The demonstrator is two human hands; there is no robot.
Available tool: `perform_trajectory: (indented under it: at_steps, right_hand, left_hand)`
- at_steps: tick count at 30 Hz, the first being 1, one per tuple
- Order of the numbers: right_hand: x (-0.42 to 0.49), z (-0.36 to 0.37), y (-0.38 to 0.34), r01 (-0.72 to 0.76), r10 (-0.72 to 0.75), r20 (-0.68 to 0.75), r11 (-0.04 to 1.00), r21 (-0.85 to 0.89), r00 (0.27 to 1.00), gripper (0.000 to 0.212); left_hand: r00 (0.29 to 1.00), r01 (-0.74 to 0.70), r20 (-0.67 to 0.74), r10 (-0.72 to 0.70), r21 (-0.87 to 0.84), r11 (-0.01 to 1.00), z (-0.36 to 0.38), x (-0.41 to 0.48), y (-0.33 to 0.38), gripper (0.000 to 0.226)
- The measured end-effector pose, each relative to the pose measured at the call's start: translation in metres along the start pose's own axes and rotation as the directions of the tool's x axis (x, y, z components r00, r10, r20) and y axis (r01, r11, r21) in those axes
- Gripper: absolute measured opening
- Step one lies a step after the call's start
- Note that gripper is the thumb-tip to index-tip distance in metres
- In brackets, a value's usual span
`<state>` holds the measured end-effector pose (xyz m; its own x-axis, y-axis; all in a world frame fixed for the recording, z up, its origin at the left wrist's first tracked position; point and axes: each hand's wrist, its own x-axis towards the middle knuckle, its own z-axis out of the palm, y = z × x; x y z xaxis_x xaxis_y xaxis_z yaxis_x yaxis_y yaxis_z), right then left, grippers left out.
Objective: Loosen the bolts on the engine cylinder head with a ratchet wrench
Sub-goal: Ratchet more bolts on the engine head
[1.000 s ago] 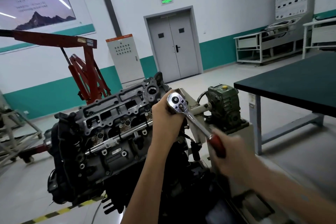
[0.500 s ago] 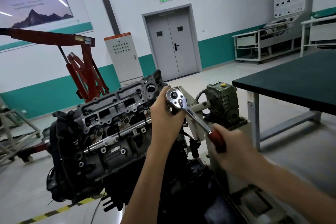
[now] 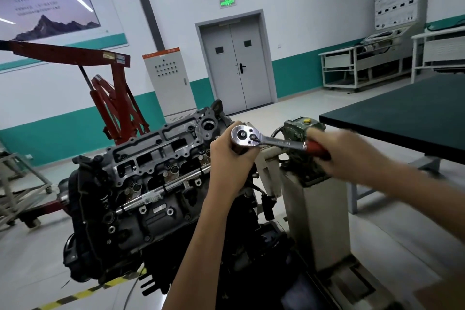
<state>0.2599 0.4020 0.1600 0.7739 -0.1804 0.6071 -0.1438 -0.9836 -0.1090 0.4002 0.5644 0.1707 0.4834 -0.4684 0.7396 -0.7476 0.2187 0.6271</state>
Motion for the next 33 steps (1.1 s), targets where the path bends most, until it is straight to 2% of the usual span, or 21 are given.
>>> perform_trajectory:
  at_steps: [3, 6, 8, 10, 12, 14, 16, 18, 21, 24, 27, 30, 33]
  right_hand:
    - [0.031, -0.026, 0.015, 0.084, -0.083, 0.012, 0.986, -0.147, 0.996, 0.027]
    - [0.021, -0.020, 0.008, 0.076, -0.076, 0.005, 0.992, -0.098, 0.997, 0.028]
    - [-0.001, -0.001, -0.006, 0.005, -0.007, 0.021, 0.998, 0.063, 1.000, 0.028]
    - [-0.026, 0.024, -0.030, -0.121, 0.109, 0.063, 0.958, 0.258, 0.992, 0.030]
    - [-0.045, 0.050, -0.067, -0.218, 0.230, 0.023, 0.879, 0.424, 0.973, 0.028]
    - [-0.057, 0.070, -0.103, -0.236, 0.316, -0.029, 0.762, 0.603, 0.948, 0.035]
    - [-0.059, 0.078, -0.122, -0.263, 0.357, 0.002, 0.682, 0.682, 0.934, 0.034]
    - [-0.057, 0.077, -0.112, -0.264, 0.342, 0.011, 0.704, 0.659, 0.940, 0.027]
    - [-0.047, 0.056, -0.065, -0.218, 0.217, 0.054, 0.867, 0.449, 0.975, 0.024]
    - [-0.014, 0.012, -0.013, -0.030, 0.026, 0.035, 0.992, 0.118, 0.999, 0.029]
    - [0.032, -0.032, 0.011, 0.126, -0.121, 0.050, 0.986, -0.105, 0.991, 0.025]
    - [0.040, -0.034, 0.010, 0.152, -0.145, 0.062, 0.981, -0.124, 0.987, 0.029]
    - [0.005, 0.000, -0.001, 0.023, -0.026, 0.043, 0.998, 0.061, 0.999, 0.025]
  left_hand:
    - [0.999, 0.045, 0.015, -0.045, 0.010, 0.999, -0.002, 0.001, 0.001, 0.028]
    - [1.000, -0.007, 0.010, 0.007, 0.031, 1.000, -0.003, 0.000, -0.001, 0.018]
    - [0.997, -0.079, -0.013, 0.080, 0.064, 0.995, -0.003, -0.003, -0.001, 0.018]
    - [0.990, -0.128, -0.045, 0.133, 0.099, 0.987, 0.000, -0.004, -0.002, 0.020]
    - [0.987, -0.141, -0.062, 0.147, 0.095, 0.985, 0.002, -0.005, -0.004, 0.022]
    - [0.992, -0.108, -0.055, 0.113, 0.076, 0.991, 0.004, -0.003, -0.004, 0.034]
    - [0.997, -0.067, -0.046, 0.070, 0.058, 0.996, 0.002, -0.001, -0.006, 0.041]
    - [0.999, -0.040, -0.036, 0.042, 0.045, 0.998, 0.001, 0.000, -0.005, 0.039]
    - [1.000, -0.028, -0.002, 0.028, 0.018, 0.999, 0.000, 0.000, -0.006, 0.034]
    - [0.999, 0.008, 0.038, -0.007, -0.021, 1.000, -0.003, 0.001, -0.004, 0.034]
    - [0.997, 0.019, 0.071, -0.017, -0.019, 1.000, -0.007, 0.002, -0.002, 0.011]
    - [0.999, 0.000, 0.046, -0.001, 0.018, 1.000, -0.008, 0.001, -0.004, 0.011]
    - [0.997, -0.075, -0.005, 0.075, 0.067, 0.995, -0.004, -0.003, -0.005, 0.023]
